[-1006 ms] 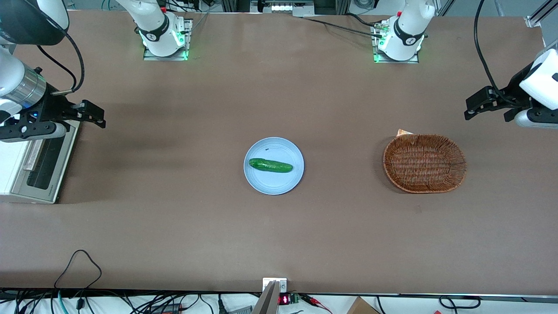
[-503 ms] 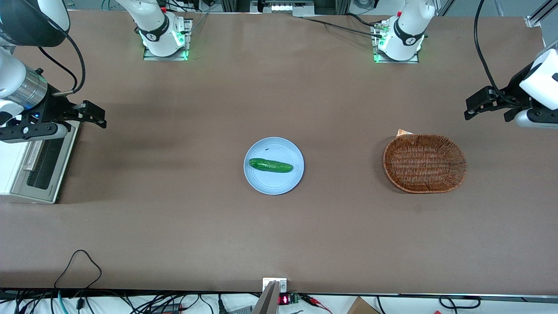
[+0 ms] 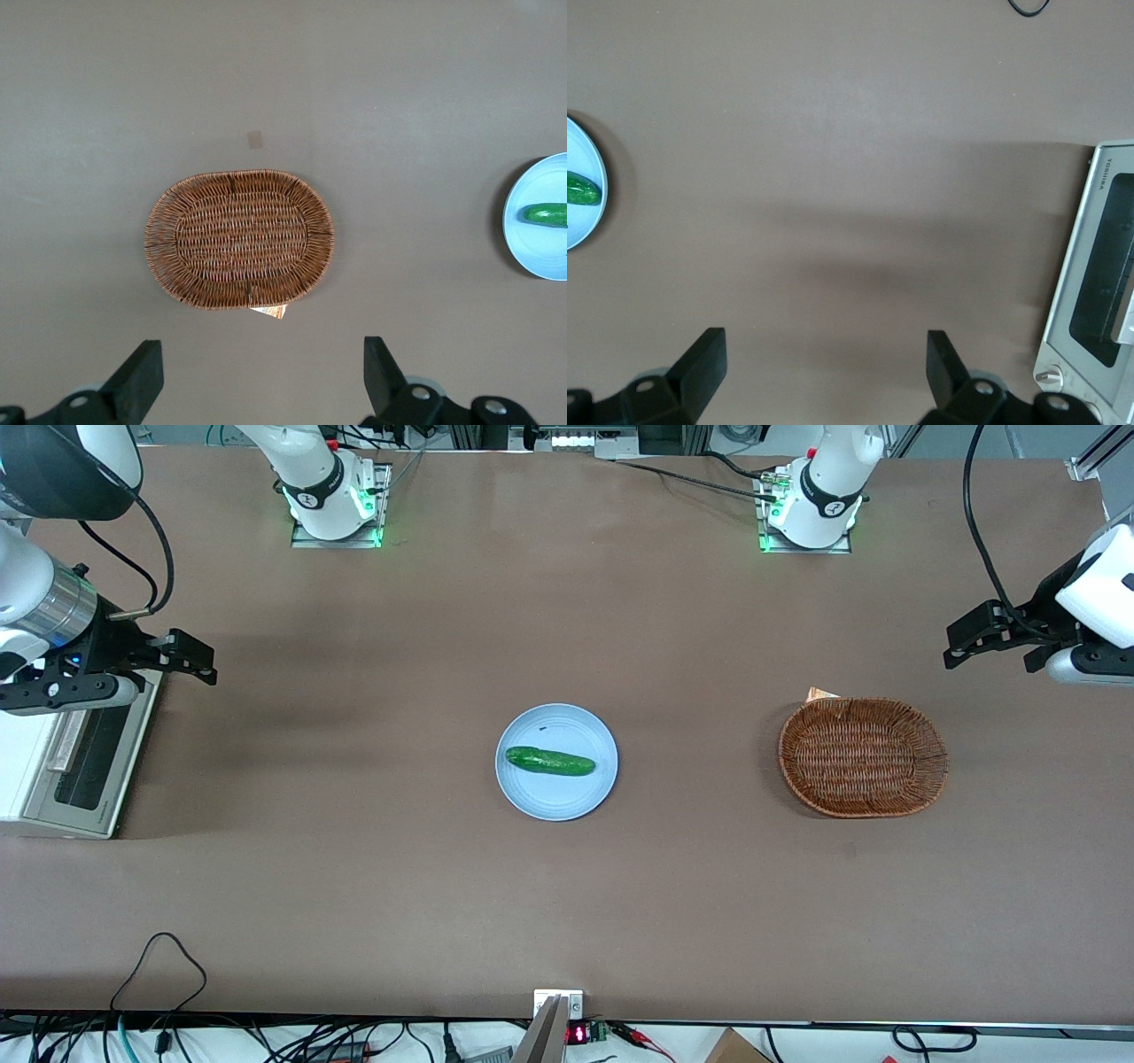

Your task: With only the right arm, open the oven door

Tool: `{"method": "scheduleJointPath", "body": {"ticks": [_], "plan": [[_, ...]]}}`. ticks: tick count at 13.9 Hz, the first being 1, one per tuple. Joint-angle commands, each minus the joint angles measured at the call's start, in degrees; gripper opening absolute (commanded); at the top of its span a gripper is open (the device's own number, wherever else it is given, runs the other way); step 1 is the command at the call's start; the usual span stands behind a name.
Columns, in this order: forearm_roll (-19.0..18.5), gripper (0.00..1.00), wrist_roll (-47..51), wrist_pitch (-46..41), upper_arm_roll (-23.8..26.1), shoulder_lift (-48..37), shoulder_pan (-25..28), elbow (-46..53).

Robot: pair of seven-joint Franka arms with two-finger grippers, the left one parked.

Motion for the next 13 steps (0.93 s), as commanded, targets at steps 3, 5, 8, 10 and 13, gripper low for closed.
{"method": "scheduleJointPath", "body": {"ticks": [3, 5, 8, 10, 13], "plan": [[0.8, 1.00, 0.4, -0.2, -0.1, -0.6, 0.1, -0.5], [0.8, 0.99, 0.3, -0.2, -0.1, -0.6, 0.1, -0.6], [0.8, 0.98, 0.3, -0.3, -0.1, -0.7, 0.2, -0.6], [0.8, 0.96, 0.3, -0.4, -0.1, -0.6, 0.2, -0.6], [0.9, 0.60, 0.4, -0.8, -0.1, -0.7, 0.2, -0.5]]}}
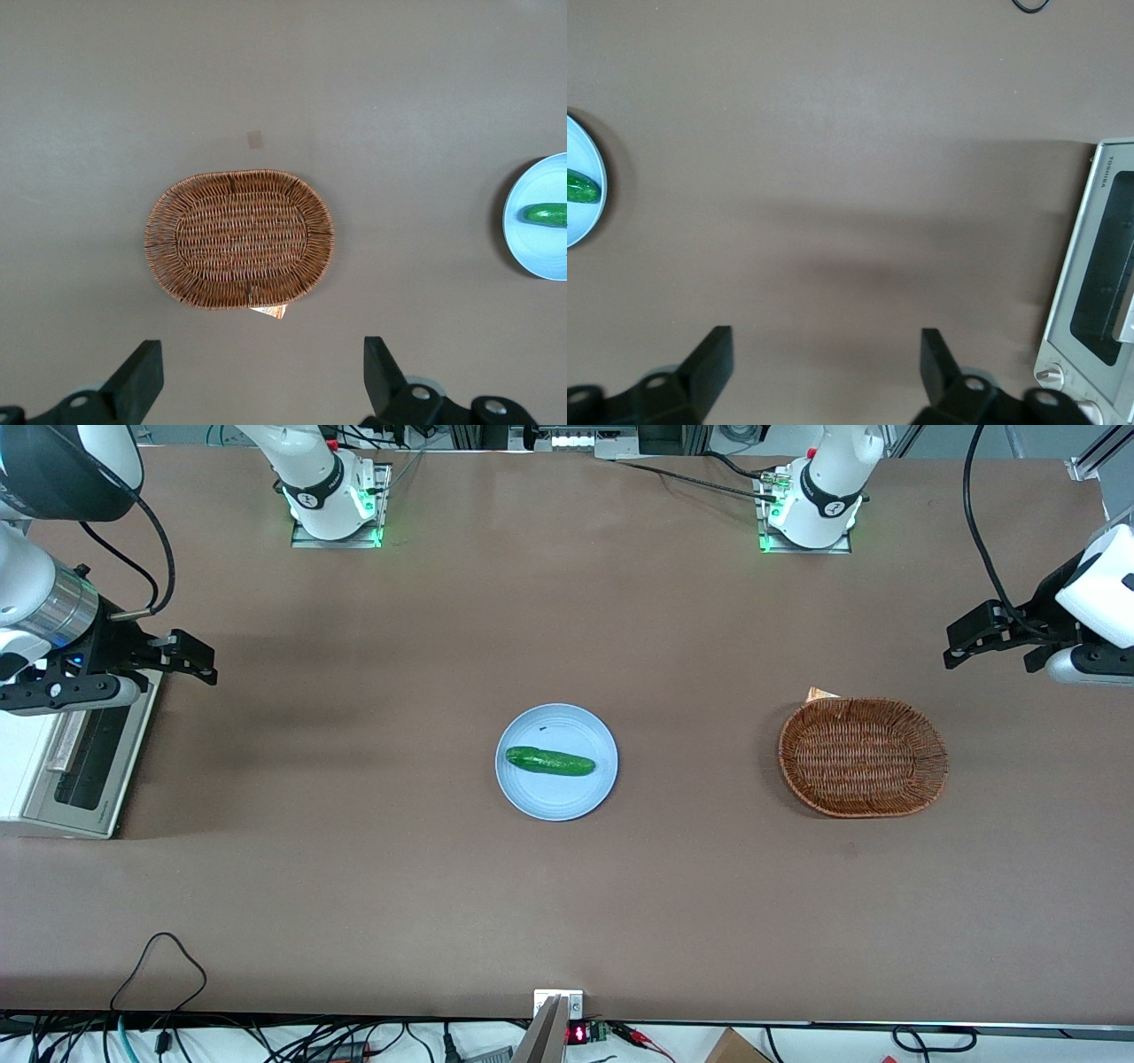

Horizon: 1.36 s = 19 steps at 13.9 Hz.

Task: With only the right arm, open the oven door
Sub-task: 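Close the right gripper and move it to the oven door handle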

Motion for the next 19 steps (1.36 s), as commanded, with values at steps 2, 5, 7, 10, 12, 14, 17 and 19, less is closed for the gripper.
{"method": "scheduleJointPath", "body": {"ticks": [2, 5, 7, 10, 12, 14, 17, 19], "plan": [[0.9, 0.31, 3.9, -0.8, 0.0, -0.7, 0.2, -0.5], [1.8, 0.02, 4.9, -0.7, 0.0, -0.7, 0.2, -0.5], [1.8, 0.01, 4.9, -0.8, 0.0, -0.6, 0.2, -0.5], [1.7, 0.00, 4.9, -0.8, 0.0, -0.5, 0.2, -0.5], [1.7, 0.00, 5.3, -0.7, -0.1, 0.0, 0.2, -0.5], [1.5, 0.00, 5.0, -0.4, -0.1, 0.8, 0.1, -0.6], [-0.5, 0.00, 4.2, 0.2, -0.5, 2.5, 0.0, -0.5], [-3.4, 0.00, 4.6, 0.2, -1.2, 4.0, -0.4, -0.6]]}}
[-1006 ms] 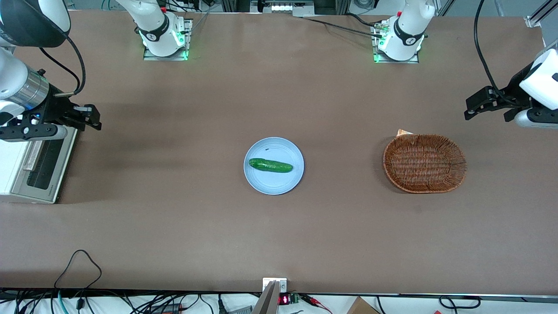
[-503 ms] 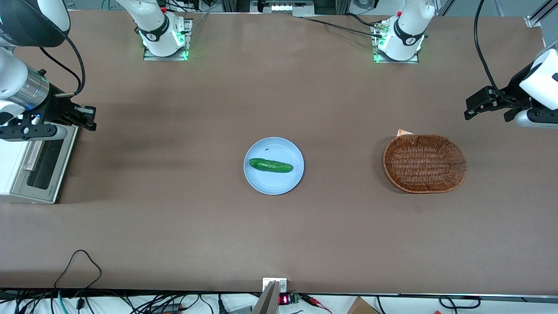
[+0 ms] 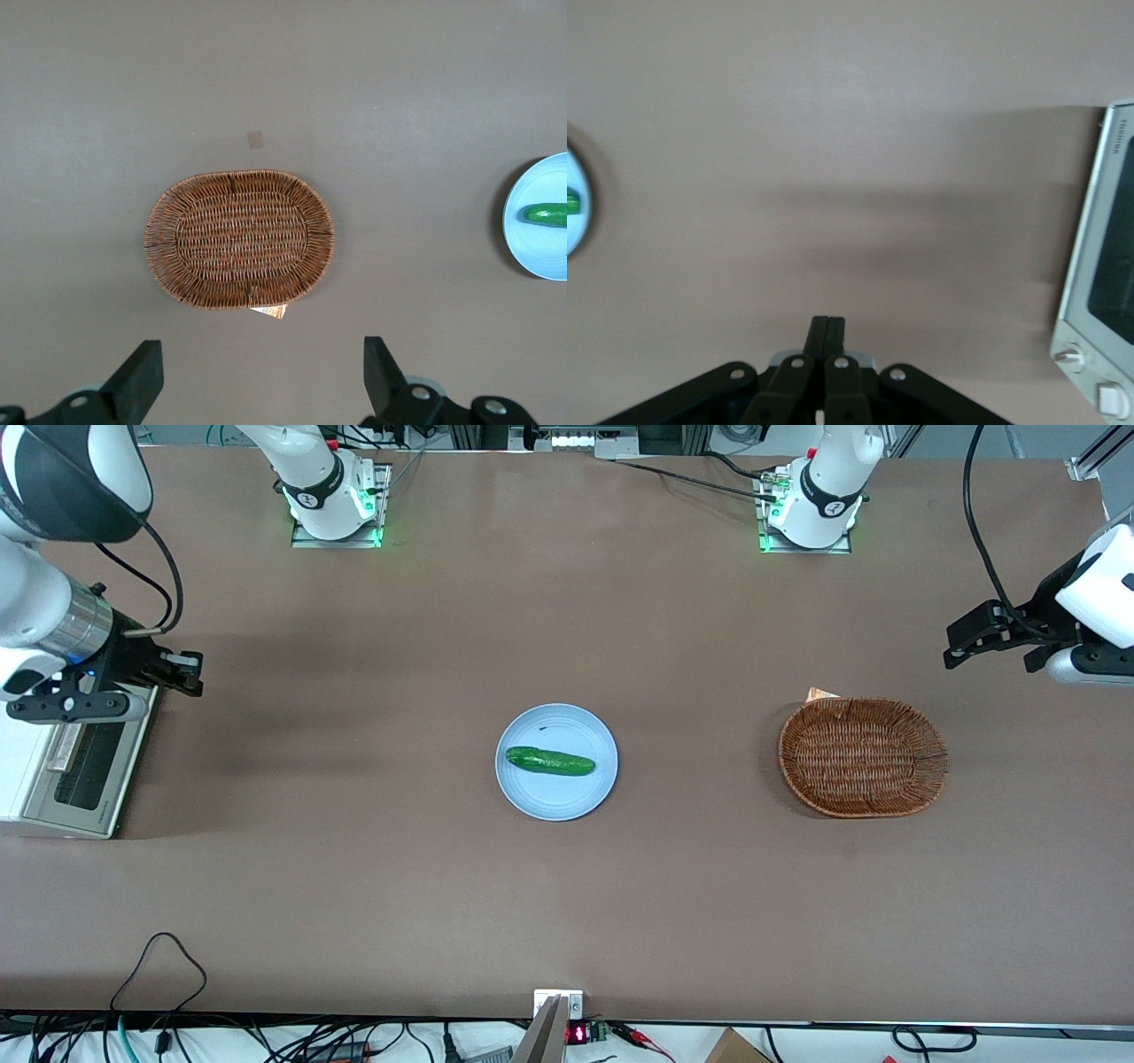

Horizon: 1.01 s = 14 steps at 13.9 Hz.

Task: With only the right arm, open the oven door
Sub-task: 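Close the right gripper and move it to the oven door handle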

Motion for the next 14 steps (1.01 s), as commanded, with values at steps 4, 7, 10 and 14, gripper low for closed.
{"method": "scheduleJointPath", "body": {"ticks": [4, 7, 10, 14], "plan": [[-10.8, 0.00, 0.4, 3.5, -4.6, 4.8, -0.8, -1.2], [-16.7, 0.00, 0.8, 6.8, -5.9, 7.3, -2.6, -2.7], [-25.3, 0.00, 1.8, 10.4, -6.4, 8.8, -4.0, -4.5], [-29.5, 0.00, 4.2, 18.2, -10.1, 10.2, -4.8, -7.9]]}}
